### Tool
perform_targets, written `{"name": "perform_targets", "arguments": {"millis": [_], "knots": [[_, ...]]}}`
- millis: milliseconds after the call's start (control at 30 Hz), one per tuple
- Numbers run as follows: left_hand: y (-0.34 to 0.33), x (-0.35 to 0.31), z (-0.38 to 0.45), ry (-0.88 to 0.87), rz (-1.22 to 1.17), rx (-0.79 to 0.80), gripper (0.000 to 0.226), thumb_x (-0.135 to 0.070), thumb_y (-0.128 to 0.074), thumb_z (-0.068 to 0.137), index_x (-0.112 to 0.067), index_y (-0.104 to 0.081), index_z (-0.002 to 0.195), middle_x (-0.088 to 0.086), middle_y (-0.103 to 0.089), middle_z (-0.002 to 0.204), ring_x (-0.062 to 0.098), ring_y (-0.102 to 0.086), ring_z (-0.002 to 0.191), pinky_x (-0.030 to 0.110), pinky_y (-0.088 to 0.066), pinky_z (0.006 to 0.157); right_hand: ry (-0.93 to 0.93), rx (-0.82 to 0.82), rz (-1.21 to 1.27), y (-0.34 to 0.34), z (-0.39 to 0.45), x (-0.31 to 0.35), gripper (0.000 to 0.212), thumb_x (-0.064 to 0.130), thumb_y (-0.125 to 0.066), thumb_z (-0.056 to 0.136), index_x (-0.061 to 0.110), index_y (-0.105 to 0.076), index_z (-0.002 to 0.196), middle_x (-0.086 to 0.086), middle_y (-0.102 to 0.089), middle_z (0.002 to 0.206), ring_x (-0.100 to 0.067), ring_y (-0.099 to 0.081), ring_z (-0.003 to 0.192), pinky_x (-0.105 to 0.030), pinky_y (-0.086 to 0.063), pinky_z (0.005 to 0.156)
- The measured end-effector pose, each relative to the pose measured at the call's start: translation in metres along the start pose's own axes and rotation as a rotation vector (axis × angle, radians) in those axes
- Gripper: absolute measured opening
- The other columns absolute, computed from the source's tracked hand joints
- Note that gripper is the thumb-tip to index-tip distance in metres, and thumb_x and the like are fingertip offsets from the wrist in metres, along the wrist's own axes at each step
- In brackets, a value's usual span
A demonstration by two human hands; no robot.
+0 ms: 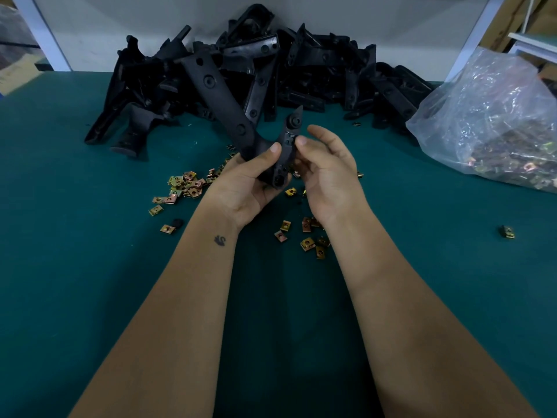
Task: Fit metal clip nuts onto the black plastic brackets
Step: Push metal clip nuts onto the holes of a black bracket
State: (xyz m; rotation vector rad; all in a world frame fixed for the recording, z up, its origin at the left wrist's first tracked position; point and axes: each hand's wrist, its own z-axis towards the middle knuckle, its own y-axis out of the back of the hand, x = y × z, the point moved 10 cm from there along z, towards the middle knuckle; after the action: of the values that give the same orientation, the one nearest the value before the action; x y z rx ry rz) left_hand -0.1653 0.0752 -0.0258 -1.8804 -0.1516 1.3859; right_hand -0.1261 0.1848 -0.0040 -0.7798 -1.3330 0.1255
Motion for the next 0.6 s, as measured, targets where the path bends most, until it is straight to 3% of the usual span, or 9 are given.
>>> {"name": "perform_targets", "arguments": {"millis": [167,367,600], "knots": [[-0.001,-0.001,0.0,-0.003,0.042,0.027,0.018,-0.015,-0.066,0.088,-0.009,-0.065,0.104,0.005,-0.076,0.097,0.018,-0.074,0.091,0.033,-0.06,0.07,-0.029,0.01,0.041,-0.003,-0.001,-0.005,0.017,-0.005,-0.062,0.089,0.012,-0.059,0.093,-0.006,-0.056,0.082,-0.016,-0.058,0.076,-0.028,-0.05,0.08],[0.0,-0.001,-0.001,0.018,0.072,0.018,0.033,-0.02,-0.073,0.071,-0.011,-0.065,0.101,0.003,-0.076,0.094,0.015,-0.074,0.084,0.03,-0.058,0.065,-0.043,0.034,0.065,-0.005,-0.001,-0.007,0.022,-0.006,-0.058,0.091,0.015,-0.054,0.084,-0.003,-0.054,0.079,-0.013,-0.057,0.071,-0.026,-0.049,0.073],[-0.001,0.0,-0.001,0.026,0.091,0.012,0.037,-0.021,-0.073,0.07,-0.009,-0.065,0.105,0.004,-0.076,0.096,0.015,-0.074,0.086,0.03,-0.058,0.065,-0.069,0.05,0.092,-0.009,-0.003,-0.01,0.022,-0.003,-0.057,0.092,0.016,-0.052,0.082,-0.003,-0.059,0.079,-0.013,-0.06,0.069,-0.027,-0.049,0.071]]}}
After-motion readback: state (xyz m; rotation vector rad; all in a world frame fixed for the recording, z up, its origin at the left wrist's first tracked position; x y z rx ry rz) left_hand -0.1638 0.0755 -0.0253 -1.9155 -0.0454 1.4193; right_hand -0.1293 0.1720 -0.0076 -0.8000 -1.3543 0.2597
